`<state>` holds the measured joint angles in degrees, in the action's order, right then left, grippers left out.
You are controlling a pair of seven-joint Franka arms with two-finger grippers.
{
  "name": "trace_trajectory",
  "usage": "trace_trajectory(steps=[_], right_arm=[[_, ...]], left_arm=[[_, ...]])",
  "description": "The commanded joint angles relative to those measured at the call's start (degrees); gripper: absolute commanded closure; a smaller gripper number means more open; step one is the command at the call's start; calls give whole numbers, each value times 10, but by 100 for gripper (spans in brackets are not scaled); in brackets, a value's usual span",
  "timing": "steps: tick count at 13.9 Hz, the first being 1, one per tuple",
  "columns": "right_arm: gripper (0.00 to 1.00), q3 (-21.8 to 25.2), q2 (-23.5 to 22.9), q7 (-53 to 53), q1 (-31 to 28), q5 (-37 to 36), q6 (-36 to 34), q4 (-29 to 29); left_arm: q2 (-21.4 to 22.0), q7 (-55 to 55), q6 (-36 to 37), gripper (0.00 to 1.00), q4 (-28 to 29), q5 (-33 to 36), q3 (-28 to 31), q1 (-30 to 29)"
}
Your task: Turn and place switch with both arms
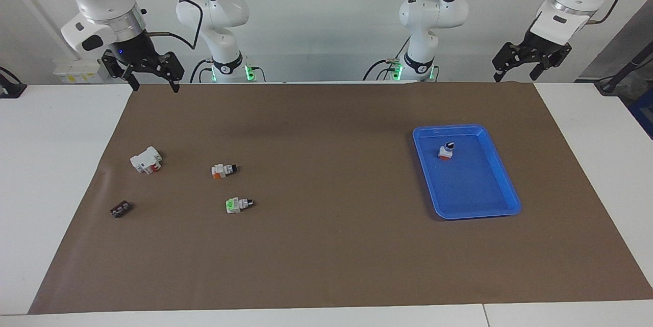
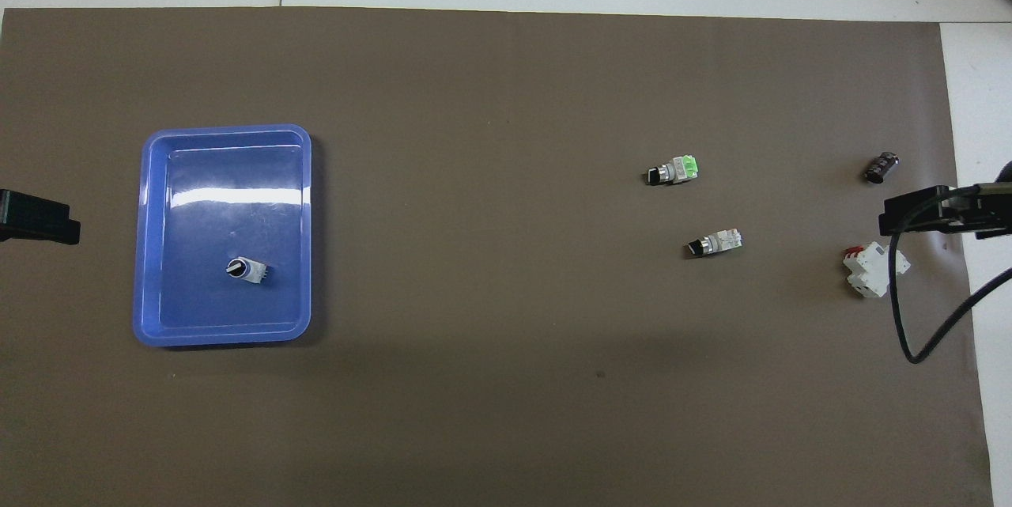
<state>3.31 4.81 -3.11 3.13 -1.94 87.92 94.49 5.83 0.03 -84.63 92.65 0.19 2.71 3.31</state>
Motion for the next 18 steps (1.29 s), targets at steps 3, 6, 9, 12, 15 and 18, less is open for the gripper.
trace_trajectory(steps=[3,6,9,12,15,18], right_arm=[[0,0,18,7,-3,-7,12,22],[0,1,18,7,-8,-7,11,22],[0,0,20,11,-8,-7,14,29],[0,0,29,13,-8,-7,15,43],[0,0,29,14,-8,-7,15,44],[0,0,28,76,-8,-5,19,48]], left_arm=[[14,7,3,0,14,8,-1,-2],[14,7,3,0,14,8,-2,-2],[13,7,3,0,14,8,-2,-2],[14,7,3,0,14,8,-2,-2],[14,7,3,0,14,8,-1,-2],[14,7,3,0,14,8,-2,-2]])
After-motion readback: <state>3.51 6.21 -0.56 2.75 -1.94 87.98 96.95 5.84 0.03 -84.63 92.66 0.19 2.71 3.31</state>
